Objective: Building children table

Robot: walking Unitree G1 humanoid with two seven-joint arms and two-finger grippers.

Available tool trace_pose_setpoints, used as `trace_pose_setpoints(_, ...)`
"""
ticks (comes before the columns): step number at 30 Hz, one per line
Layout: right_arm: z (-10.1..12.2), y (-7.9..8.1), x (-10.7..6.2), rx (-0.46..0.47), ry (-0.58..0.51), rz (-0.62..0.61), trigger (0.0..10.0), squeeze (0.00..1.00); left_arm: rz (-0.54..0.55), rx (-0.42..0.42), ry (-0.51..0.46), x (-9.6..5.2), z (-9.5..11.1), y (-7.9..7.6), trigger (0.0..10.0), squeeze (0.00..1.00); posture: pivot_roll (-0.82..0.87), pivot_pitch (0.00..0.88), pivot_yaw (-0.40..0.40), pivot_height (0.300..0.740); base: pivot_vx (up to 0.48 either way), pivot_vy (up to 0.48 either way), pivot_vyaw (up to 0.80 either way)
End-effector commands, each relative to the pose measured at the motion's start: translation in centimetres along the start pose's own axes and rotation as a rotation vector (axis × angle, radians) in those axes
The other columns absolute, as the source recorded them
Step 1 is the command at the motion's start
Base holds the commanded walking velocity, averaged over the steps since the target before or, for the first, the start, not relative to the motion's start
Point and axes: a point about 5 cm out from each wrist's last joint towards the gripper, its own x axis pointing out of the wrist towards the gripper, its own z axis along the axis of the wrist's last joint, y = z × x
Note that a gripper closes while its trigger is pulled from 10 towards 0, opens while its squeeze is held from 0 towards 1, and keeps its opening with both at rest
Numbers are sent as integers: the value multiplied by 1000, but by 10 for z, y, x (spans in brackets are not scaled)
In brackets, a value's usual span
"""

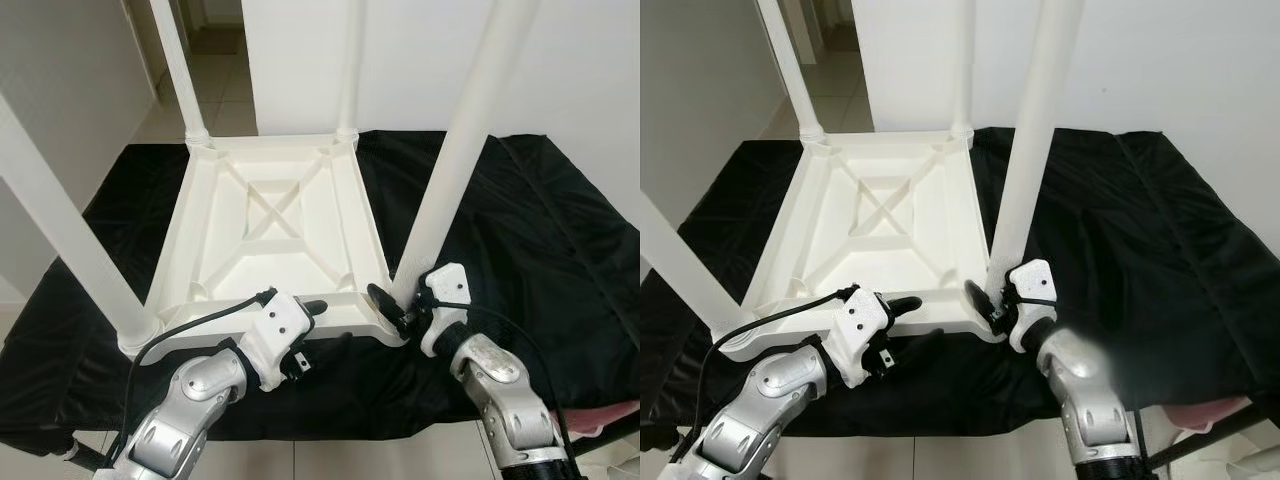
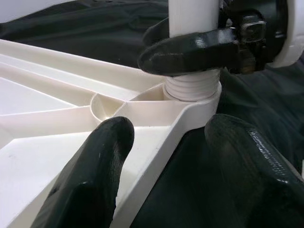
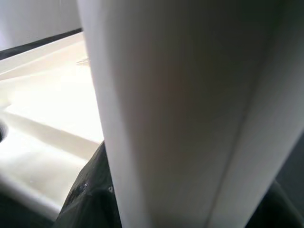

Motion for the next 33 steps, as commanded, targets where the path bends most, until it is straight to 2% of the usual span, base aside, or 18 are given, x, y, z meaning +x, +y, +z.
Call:
trace_pose_setpoints(1,-11,1,-5,16,62,-90,10000,0,-18,1,14,-1,-2,0,10000,0,-60,13,49,740,0,0,0)
trace_pose_setpoints(3,-12,3,-7,28,67,-121,10000,0,-17,1,14,-1,-2,1,10000,0,-59,15,50,740,0,0,0)
trace_pose_setpoints(6,-18,10,-12,50,96,-266,10000,0,-24,1,21,-2,-4,-1,10000,0,-56,14,52,740,0,0,0)
trace_pose_setpoints(8,-19,12,-12,59,101,-301,10000,0,-24,1,21,-3,-3,-1,10000,0,-51,16,53,740,0,0,0)
trace_pose_setpoints(12,-17,20,-8,54,96,-308,10000,0,-15,-4,17,-2,-2,0,10000,0,-46,18,51,740,0,0,0)
trace_pose_setpoints(15,-14,16,-7,60,96,-348,10000,0,-17,-2,15,-2,-2,-1,10000,0,-51,18,56,740,0,0,0)
trace_pose_setpoints(19,-12,16,-7,37,89,-317,10000,0,-17,-1,16,-2,-2,-1,10000,0,-54,17,57,740,0,0,0)
trace_pose_setpoints(20,-11,16,-7,32,84,-303,10000,1000,-17,-2,15,-1,-2,0,10000,0,-59,18,57,740,0,0,0)
trace_pose_setpoints(27,-4,18,-10,34,37,-226,10000,1000,-21,-4,15,0,-3,-2,10000,0,-63,18,56,740,0,0,0)
trace_pose_setpoints(32,2,6,-11,-9,-1,-133,10000,969,-20,-2,15,0,-3,1,10000,0,-68,15,58,740,0,0,0)
trace_pose_setpoints(33,4,0,-12,-20,-12,-108,10000,0,-18,0,13,1,-2,1,10000,0,-69,15,57,740,0,0,0)
